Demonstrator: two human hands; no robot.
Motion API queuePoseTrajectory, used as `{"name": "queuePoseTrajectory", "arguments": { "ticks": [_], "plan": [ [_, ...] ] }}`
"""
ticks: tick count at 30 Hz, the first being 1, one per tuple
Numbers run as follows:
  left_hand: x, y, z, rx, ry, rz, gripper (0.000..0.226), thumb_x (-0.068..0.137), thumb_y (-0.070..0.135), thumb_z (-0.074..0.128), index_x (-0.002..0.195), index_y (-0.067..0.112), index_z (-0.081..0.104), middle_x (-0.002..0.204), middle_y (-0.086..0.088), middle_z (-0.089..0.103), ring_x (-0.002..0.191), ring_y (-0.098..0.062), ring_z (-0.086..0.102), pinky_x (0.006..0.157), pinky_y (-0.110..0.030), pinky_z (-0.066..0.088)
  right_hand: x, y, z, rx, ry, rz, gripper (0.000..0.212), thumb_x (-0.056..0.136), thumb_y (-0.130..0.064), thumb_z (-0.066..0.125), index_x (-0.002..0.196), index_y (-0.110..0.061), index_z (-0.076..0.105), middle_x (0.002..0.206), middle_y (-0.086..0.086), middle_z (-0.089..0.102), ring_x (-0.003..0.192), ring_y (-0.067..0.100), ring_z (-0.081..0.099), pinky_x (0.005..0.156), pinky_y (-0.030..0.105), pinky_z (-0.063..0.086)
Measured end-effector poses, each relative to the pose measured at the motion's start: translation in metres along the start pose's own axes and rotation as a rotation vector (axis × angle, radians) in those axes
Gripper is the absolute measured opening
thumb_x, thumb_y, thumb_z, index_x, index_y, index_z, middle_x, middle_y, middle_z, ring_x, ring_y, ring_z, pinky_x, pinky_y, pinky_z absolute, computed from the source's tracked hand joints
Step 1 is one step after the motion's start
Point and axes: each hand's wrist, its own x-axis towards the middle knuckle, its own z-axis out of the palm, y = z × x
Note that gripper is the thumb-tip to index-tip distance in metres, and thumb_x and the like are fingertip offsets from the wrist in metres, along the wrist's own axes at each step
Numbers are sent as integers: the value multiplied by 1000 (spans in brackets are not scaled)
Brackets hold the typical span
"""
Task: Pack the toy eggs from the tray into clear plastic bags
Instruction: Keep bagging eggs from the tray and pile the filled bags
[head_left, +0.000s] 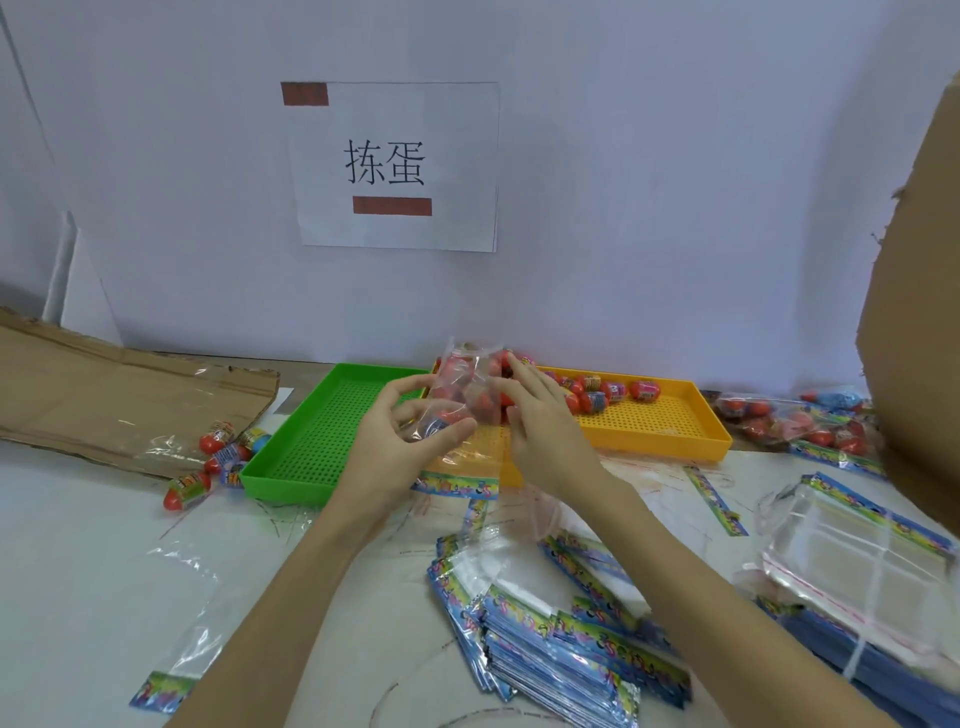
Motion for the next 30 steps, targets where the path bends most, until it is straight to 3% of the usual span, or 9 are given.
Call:
{"name": "queuePoseTrajectory", "arguments": {
  "ticks": [2,4,7,10,15,18,21,24,30],
  "plan": [
    [0,0,-1,-20,-3,-14,68,70,24,92,130,27,59,107,10,80,96,-9,78,68,-20,61,16,5,1,-53,-108,35,54,108,-8,42,159,-25,36,172,-4,17,158,20,12,128,43,18],
    [0,0,-2,-30,-5,-21,71,68,26,93,131,28,60,109,6,80,98,-18,79,71,-23,61,27,10,4,-130,-146,50,54,106,-8,47,157,-22,39,167,2,33,153,27,26,124,43,26],
    [0,0,-2,-33,-16,-33,74,71,26,92,137,25,57,118,-1,79,105,-25,77,76,-28,62,31,13,9,-37,-31,70,39,99,-11,63,138,-19,59,132,5,65,124,30,54,105,44,45],
    [0,0,-3,-59,-42,-65,69,79,21,88,140,23,57,121,-3,77,108,-30,76,83,-36,65,23,9,14,227,130,128,35,99,-23,69,133,-18,63,115,1,72,108,20,65,96,38,56],
    [1,-2,-2,4,-45,-52,65,85,-1,83,138,25,57,111,-2,78,98,-22,76,71,-27,61,-5,12,5,516,340,177,28,96,-21,73,121,-26,60,110,-16,69,104,-3,65,86,17,56],
    [1,-4,0,68,-33,-42,67,82,-8,81,131,31,60,104,-4,78,98,-27,76,72,-30,63,-26,17,-3,657,377,191,26,95,-23,75,117,-26,63,114,-17,70,108,-3,66,90,20,55],
    [-2,-4,3,105,-26,-10,60,83,-4,84,126,32,62,100,-10,76,95,-34,77,77,-36,65,-41,18,-6,694,392,177,22,95,-28,74,115,-30,65,114,-17,70,110,-2,64,95,26,55],
    [-5,-1,8,169,-68,18,58,80,11,90,128,27,61,95,-9,75,92,-19,75,101,-45,57,-44,12,-14,717,427,169,17,95,-33,73,110,-34,66,105,-15,72,103,2,67,93,29,57],
    [-6,-2,15,204,-107,46,65,76,23,92,132,29,60,100,-4,77,97,-8,74,98,-31,56,-49,-9,-27,740,403,16,30,95,-20,76,120,-32,67,97,-12,72,92,14,71,74,23,58]
  ]
}}
